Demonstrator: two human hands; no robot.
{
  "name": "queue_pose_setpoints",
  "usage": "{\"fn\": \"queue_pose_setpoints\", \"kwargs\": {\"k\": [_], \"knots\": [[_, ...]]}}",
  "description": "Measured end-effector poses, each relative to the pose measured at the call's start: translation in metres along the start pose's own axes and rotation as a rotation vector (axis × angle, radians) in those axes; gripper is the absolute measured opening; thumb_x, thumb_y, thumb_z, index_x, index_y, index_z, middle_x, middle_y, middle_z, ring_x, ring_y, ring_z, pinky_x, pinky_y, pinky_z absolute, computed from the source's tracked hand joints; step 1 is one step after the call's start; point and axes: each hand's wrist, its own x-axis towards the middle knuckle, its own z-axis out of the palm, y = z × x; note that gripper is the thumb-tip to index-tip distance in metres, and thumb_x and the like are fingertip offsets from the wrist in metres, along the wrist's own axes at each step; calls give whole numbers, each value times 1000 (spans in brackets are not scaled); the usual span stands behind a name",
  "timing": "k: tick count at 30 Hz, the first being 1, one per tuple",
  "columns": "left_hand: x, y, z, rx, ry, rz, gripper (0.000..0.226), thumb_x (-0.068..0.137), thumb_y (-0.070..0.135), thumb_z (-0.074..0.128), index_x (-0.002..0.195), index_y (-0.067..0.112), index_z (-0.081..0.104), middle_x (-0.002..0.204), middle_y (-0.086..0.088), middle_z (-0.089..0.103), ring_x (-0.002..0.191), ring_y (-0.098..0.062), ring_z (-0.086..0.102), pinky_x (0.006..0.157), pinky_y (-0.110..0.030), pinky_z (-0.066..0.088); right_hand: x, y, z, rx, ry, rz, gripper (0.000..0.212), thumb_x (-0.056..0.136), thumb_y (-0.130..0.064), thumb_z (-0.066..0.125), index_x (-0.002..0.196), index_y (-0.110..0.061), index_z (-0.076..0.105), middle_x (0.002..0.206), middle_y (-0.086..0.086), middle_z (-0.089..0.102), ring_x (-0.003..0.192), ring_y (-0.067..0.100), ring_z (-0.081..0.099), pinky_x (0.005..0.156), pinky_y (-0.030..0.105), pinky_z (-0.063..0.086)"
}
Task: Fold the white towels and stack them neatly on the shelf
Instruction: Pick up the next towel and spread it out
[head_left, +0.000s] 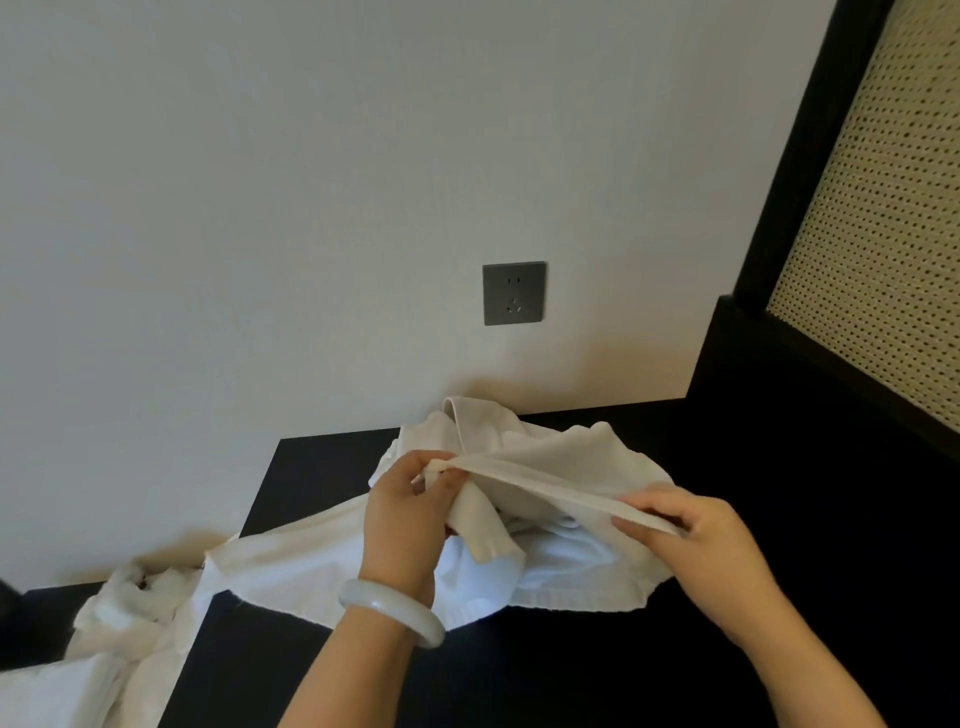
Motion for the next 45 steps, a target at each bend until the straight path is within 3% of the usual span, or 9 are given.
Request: {"fn": "queue_pose_setpoints", "kwargs": {"k": [6,13,22,27,30,35,41,43,45], "knots": [[-29,12,16,-50,-315,54,64,87,13,71,133,49,45,87,-29,66,84,-37,69,80,-48,59,10,-42,19,275,324,64,5,88,-25,70,86,-26,66,77,-1,73,74,21,70,67,42,58],[-40,21,28,-182,-381,-28,43,94,8,61,128,33,53,94,-15,74,86,-32,73,76,-45,60,-10,-60,16,181,-151,-35,16,88,-19,67,101,-28,73,93,-11,74,88,4,70,73,18,56],[-33,23,35,-366,-345,-186,21,100,3,46,113,5,63,85,-18,74,68,-28,72,58,-30,58,-15,-43,-1,109,-93,-80,19,85,-15,69,93,-29,79,94,-12,74,92,4,67,84,22,52],[-30,19,39,-431,-340,-246,21,99,-1,44,109,-3,62,86,-22,73,66,-28,71,58,-29,58,-15,-37,-12,-173,-308,-108,43,70,-57,72,112,-55,62,115,-28,59,108,-6,55,93,20,45],[-29,16,41,-418,-355,-300,20,99,-1,45,112,0,60,88,-24,72,70,-33,72,61,-32,59,-15,-33,-7,-226,-167,-195,35,73,-48,76,105,-55,64,107,-23,61,101,-3,57,84,15,46],[-16,-6,37,655,-405,76,35,88,21,54,120,35,51,81,1,61,65,-13,59,60,-25,48,-21,-27,-21,-144,-152,-164,19,73,-43,64,89,-50,72,89,-10,68,76,10,62,71,21,52],[20,-15,39,1205,-390,230,29,89,34,52,115,33,65,113,-1,36,109,-23,34,95,-25,34,-35,-17,-58,80,-144,-46,26,84,-11,65,81,-34,77,77,16,70,63,26,67,56,30,56],[31,-10,42,1395,-423,395,25,89,36,53,104,29,72,114,0,34,109,-24,32,94,-28,33,-45,-20,-70,130,-94,-14,8,75,-34,77,82,-30,78,82,14,72,72,26,70,67,37,60],[41,-12,44,1483,-586,453,28,93,34,48,100,24,74,115,3,47,109,-22,40,91,-30,36,-56,-14,-87,160,-24,5,57,49,-71,81,85,-27,78,86,12,74,77,27,72,72,39,60]]}}
